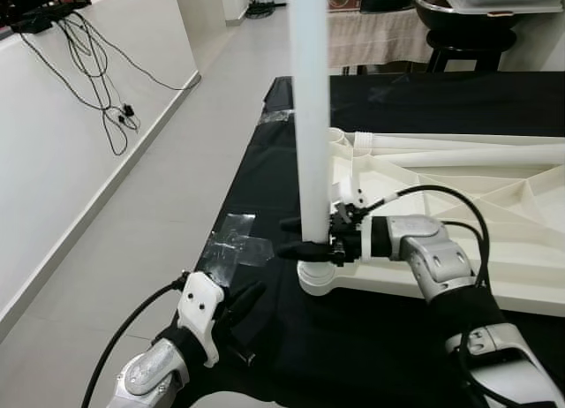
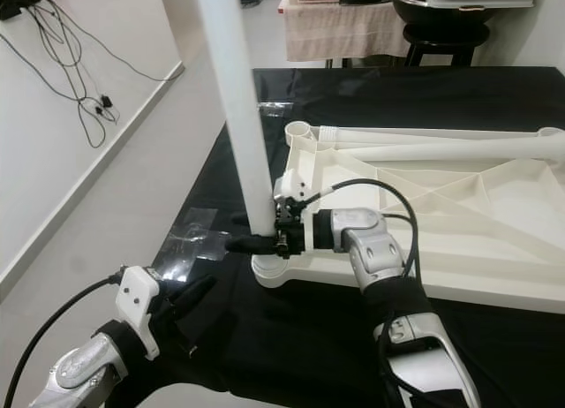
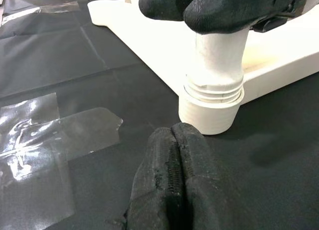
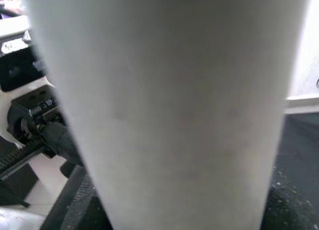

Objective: Building children table

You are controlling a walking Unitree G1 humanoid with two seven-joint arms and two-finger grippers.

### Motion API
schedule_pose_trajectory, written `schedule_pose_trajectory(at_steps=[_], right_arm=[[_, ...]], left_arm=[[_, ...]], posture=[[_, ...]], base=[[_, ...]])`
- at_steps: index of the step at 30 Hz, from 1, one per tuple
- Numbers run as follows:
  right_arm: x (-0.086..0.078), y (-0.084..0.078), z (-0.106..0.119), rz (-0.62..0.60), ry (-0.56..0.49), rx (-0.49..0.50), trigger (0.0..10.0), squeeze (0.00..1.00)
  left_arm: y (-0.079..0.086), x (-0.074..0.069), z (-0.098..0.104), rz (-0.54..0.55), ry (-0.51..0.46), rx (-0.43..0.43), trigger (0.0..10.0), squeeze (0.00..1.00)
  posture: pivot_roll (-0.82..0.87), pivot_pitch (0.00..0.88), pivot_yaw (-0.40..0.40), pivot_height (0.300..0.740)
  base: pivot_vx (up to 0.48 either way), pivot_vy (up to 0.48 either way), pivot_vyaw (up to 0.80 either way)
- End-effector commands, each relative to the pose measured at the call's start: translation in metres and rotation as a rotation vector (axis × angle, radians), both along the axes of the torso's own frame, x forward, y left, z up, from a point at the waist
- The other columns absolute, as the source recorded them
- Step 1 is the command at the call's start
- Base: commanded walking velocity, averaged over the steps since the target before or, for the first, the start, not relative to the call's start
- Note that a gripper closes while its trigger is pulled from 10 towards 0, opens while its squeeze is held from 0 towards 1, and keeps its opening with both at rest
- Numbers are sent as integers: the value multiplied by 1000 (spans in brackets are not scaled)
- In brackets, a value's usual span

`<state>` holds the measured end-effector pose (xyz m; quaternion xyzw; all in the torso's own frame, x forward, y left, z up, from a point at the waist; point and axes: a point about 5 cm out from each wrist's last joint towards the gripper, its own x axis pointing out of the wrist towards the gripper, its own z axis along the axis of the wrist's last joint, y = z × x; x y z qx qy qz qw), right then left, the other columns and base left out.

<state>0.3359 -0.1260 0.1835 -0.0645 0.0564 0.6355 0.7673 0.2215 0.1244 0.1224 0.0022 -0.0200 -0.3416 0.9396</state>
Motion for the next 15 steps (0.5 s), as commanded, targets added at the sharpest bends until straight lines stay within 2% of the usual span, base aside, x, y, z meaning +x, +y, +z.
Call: schedule_pose_trajectory(at_steps=[1, 2, 4, 5, 6, 7, 8, 9, 10, 11, 14, 15], right_arm=[[-1, 0, -9, -12, 35, -5, 0, 0], [-2, -3, -10, -65, 15, -12, 0, 0], [-2, -3, -10, -65, 15, -12, 0, 0], [-3, -3, -12, -159, -14, -15, 0, 0], [-5, -1, -16, -308, -36, -6, 0, 0], [-5, -1, -16, -308, -36, -6, 0, 0], [-6, 6, -24, -612, -68, 27, 0, 0], [-6, 6, -24, -612, -68, 27, 0, 0], [-22, 18, -41, -766, -79, -2, 0, 0], [-34, 26, -50, -852, -88, -18, 0, 0], [-35, 30, -49, -882, -99, -21, 0, 0], [-33, 32, -51, -848, -106, -44, 0, 0]], left_arm=[[1, -2, -1, 4, 5, 16, 10000, 0], [1, -2, -1, 4, 5, 14, 10000, 0], [1, -2, -1, 4, 5, 14, 10000, 0], [1, -3, 0, 4, 5, 13, 10000, 0], [1, -3, 0, 5, 4, 12, 10000, 0], [1, -3, 0, 5, 4, 12, 10000, 0], [2, -3, 0, 7, 3, 12, 10000, 0], [2, -3, 0, 7, 3, 12, 10000, 0], [2, -2, 1, 8, 0, 12, 10000, 0], [2, -1, 1, 8, -1, 12, 10000, 0], [2, 0, 1, 11, -2, 15, 10000, 0], [2, 1, 0, 6, -1, 15, 10000, 0]], posture=[[-8, 138, 85, 740], [-13, 145, 82, 740], [-13, 145, 82, 740], [-20, 150, 76, 740], [-26, 153, 62, 740], [-26, 153, 62, 740], [-34, 154, 50, 740], [-34, 154, 50, 740], [-33, 159, 59, 740], [-33, 159, 59, 740], [-46, 143, 68, 740], [-41, 141, 55, 740]], base=[[0, 0, 0], [0, 0, 0], [0, 0, 0], [0, 0, 0], [0, 0, 0], [0, 0, 0], [0, 0, 0], [0, 0, 0], [0, 0, 0], [0, 0, 0], [0, 0, 0], [0, 0, 0]])
